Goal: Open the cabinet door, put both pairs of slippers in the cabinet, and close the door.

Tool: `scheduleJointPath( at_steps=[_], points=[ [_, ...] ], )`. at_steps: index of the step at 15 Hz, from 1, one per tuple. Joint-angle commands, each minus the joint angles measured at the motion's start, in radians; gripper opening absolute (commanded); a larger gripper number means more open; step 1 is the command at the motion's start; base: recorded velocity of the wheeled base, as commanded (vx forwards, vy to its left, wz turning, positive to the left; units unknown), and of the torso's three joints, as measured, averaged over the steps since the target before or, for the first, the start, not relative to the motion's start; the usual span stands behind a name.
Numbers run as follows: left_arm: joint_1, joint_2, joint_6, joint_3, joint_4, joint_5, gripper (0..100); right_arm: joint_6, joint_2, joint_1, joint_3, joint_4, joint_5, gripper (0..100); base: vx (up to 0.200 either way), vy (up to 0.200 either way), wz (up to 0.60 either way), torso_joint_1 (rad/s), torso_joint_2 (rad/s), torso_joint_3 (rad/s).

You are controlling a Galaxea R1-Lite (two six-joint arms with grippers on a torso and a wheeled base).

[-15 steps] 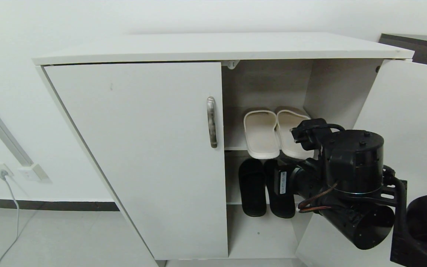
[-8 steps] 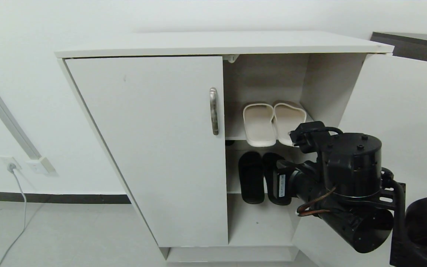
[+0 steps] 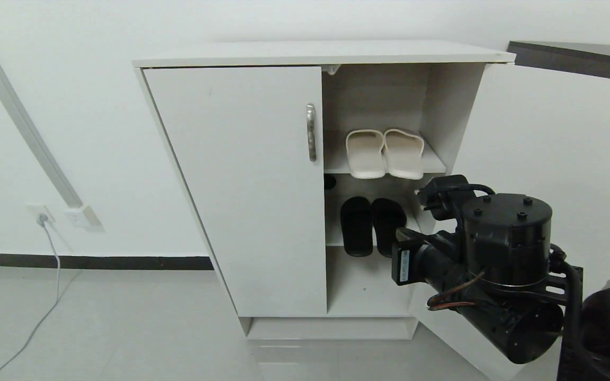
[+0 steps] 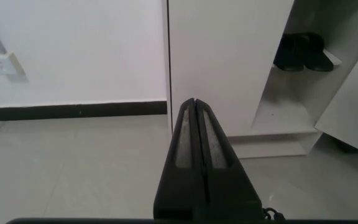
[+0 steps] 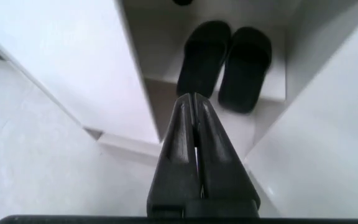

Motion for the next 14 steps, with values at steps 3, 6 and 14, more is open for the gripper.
scheduleJointPath(
  at_steps=[3,6,14],
  points=[
    [0.0,0.0,0.0,0.0,0.0,0.0,0,-0.001,0.004,-0.001,0.019,-0.013,0.002,0,-0.2,0.0,0.0,0.005,0.0,0.006],
    [0.0,0.0,0.0,0.0,0.0,0.0,0,-0.004,0.011,-0.001,0.025,-0.018,0.002,0,-0.2,0.0,0.0,0.002,0.0,0.004],
    [0.0,0.0,-0.002,0.0,0.0,0.0,0,-0.006,0.027,-0.003,0.031,-0.018,0.003,0,0.0,0.0,0.0,0.0,0.0,0.0]
  ],
)
